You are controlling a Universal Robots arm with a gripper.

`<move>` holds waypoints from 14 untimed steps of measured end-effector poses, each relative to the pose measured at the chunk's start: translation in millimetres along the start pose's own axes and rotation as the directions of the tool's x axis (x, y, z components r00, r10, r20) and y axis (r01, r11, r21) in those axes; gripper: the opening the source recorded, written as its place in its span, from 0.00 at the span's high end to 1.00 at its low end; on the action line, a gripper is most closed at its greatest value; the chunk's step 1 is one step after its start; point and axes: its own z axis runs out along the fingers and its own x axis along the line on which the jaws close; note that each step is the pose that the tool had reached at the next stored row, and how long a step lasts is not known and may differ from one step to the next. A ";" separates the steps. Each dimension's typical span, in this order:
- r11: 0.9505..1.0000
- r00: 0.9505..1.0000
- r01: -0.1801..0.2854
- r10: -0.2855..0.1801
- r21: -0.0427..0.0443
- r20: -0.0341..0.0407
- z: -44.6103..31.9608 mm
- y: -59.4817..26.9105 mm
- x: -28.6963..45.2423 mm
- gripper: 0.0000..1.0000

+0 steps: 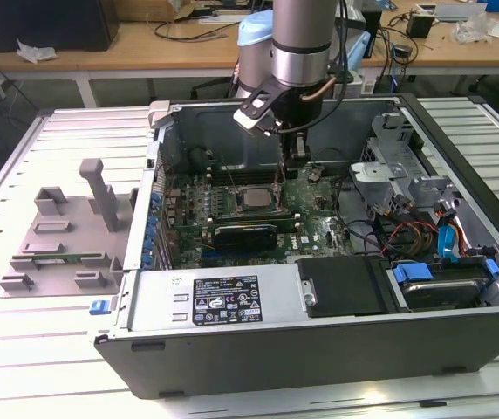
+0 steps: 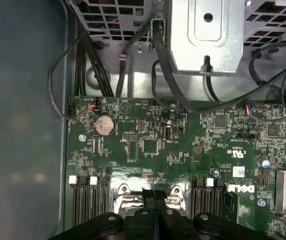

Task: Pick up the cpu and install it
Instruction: 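Close the cpu cover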

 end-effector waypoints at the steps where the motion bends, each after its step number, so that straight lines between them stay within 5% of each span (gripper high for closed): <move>1: 1.000 1.000 0.000 0.000 0.000 0.000 0.0 0.0 0.0 0.89; 14: 1.000 1.000 0.000 0.000 0.000 0.000 0.4 -7.7 0.4 0.89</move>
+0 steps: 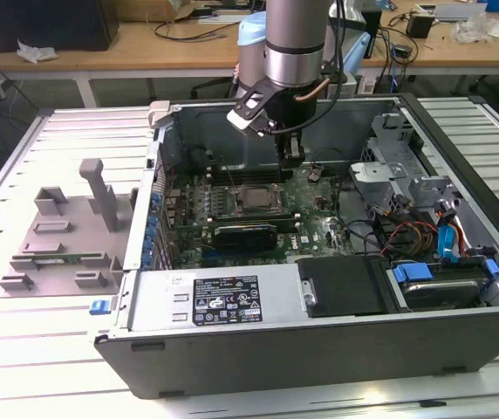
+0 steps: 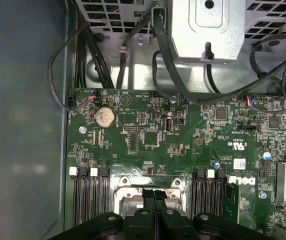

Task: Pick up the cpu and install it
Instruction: 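Close the cpu cover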

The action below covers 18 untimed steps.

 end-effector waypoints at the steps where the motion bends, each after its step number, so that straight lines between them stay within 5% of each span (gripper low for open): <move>1: 1.000 1.000 0.000 0.000 0.000 0.000 0.0 0.0 0.0 0.89; 6: 1.000 1.000 0.000 0.000 0.000 0.000 1.2 -2.8 0.2 0.89; 10: 1.000 1.000 0.000 0.000 0.000 0.000 8.0 -10.7 0.3 0.89; 18: 1.000 1.000 0.000 0.000 0.000 0.000 10.1 -25.1 -1.1 0.89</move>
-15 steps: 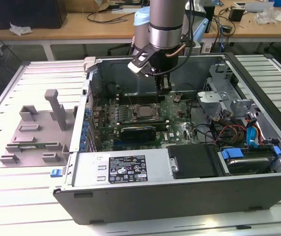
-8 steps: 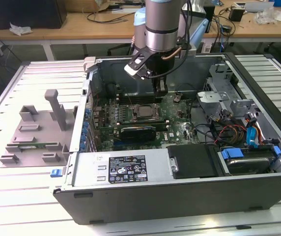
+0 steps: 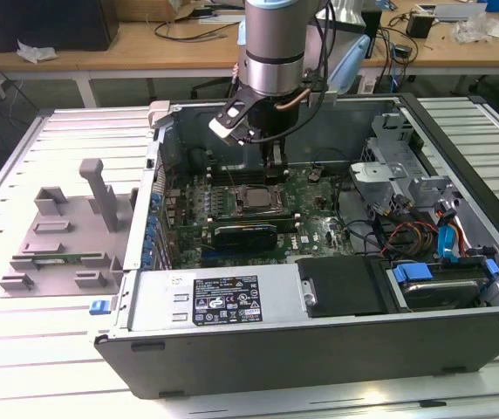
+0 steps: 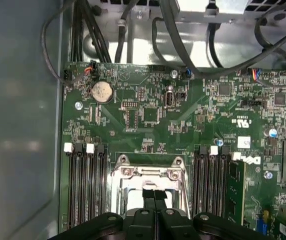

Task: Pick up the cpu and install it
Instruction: 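Close the cpu cover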

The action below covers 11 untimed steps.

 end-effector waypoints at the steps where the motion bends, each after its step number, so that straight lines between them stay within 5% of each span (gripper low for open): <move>1: 1.000 1.000 0.000 0.000 0.000 0.000 0.0 0.0 0.0 0.89; 7: 0.999 0.999 0.055 -0.055 -0.001 -0.001 0.1 -0.1 0.0 0.89; 11: 0.987 0.987 0.159 -0.159 -0.002 0.001 0.1 -0.1 0.0 0.89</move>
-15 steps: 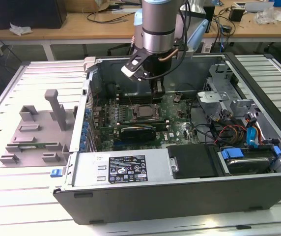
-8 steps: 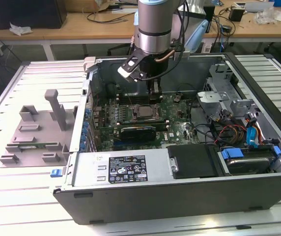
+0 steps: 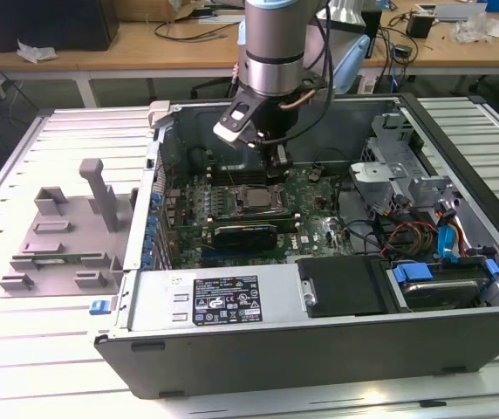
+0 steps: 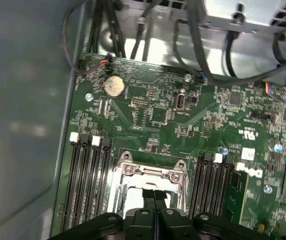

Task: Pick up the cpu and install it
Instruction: 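Close the cpu cover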

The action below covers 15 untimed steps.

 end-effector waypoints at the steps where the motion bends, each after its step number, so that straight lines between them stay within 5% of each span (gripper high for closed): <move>1: 0.999 0.999 0.037 -0.037 0.000 0.000 0.0 0.0 0.0 0.89; 7: 0.983 0.983 0.182 -0.182 -0.003 -0.002 0.4 0.0 0.0 0.89; 10: 0.966 0.966 0.258 -0.258 -0.005 -0.003 0.8 -0.1 0.0 0.89; 12: 0.953 0.953 0.304 -0.304 -0.006 -0.003 1.1 -0.1 0.0 0.89; 14: 0.925 0.925 0.381 -0.381 -0.008 -0.004 1.8 -0.1 0.0 0.89; 15: 0.916 0.916 0.402 -0.402 -0.008 -0.004 2.1 -0.1 0.0 0.89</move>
